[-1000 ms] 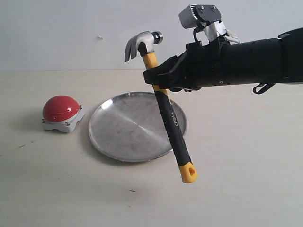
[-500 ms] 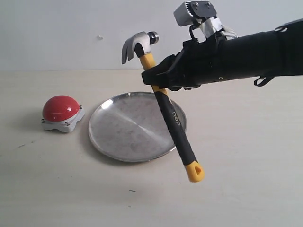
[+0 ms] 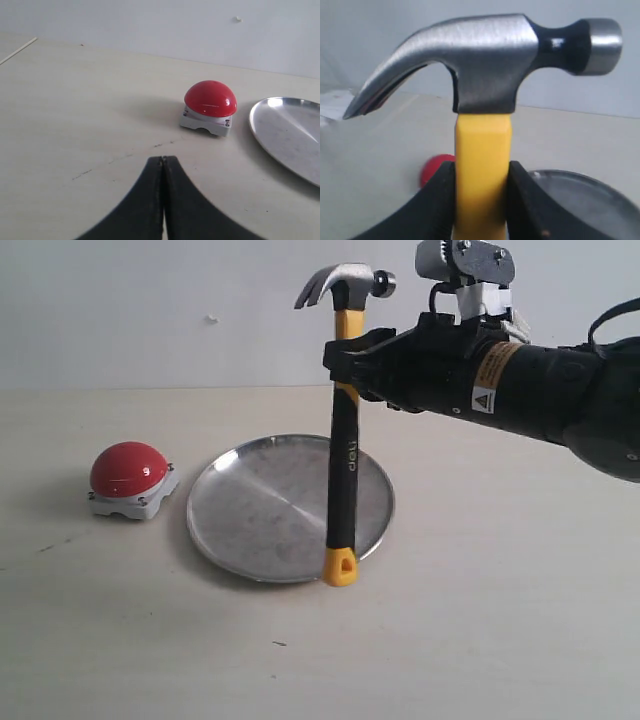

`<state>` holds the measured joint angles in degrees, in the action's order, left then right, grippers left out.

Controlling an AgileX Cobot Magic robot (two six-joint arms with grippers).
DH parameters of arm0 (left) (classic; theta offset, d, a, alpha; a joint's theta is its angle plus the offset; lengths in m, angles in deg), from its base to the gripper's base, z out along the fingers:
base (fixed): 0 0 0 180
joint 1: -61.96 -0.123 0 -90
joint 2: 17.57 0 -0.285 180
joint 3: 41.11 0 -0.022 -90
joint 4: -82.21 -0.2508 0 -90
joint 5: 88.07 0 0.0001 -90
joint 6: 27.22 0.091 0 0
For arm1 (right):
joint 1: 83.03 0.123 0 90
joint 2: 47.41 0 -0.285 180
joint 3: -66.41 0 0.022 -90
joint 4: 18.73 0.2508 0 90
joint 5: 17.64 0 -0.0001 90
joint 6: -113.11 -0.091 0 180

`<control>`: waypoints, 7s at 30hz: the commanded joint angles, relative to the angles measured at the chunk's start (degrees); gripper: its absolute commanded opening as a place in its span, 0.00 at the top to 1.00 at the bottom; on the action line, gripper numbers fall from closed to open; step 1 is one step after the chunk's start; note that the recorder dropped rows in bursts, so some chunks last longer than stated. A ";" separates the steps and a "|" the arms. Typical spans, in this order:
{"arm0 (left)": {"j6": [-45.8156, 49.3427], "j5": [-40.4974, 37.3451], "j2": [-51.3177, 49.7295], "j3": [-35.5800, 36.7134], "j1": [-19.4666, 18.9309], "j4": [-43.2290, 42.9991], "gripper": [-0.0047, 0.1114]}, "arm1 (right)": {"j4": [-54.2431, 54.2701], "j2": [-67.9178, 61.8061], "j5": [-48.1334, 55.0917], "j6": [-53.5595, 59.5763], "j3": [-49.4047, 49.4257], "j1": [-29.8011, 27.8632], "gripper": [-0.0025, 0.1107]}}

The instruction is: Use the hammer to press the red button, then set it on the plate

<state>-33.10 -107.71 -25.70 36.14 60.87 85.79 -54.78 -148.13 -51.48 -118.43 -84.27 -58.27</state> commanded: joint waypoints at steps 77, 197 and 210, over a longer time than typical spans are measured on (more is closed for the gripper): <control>-68.73 40.47 -71.44 -31.98 4.86 -73.87 0.96 | -3.22 -7.02 -28.88 -6.78 2.37 -0.43 0.98; -115.00 -11.36 -61.52 -18.49 39.34 -103.52 0.96 | -1.76 -7.11 -18.08 -2.37 2.37 -0.43 0.41; -115.74 -17.88 -74.42 -24.18 39.34 -103.52 0.96 | -1.76 -7.11 -18.08 -2.03 2.37 -0.43 0.42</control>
<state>-148.23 -120.52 -98.40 14.54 100.14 -15.03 -56.83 -155.56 -69.34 -121.14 -81.64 -58.72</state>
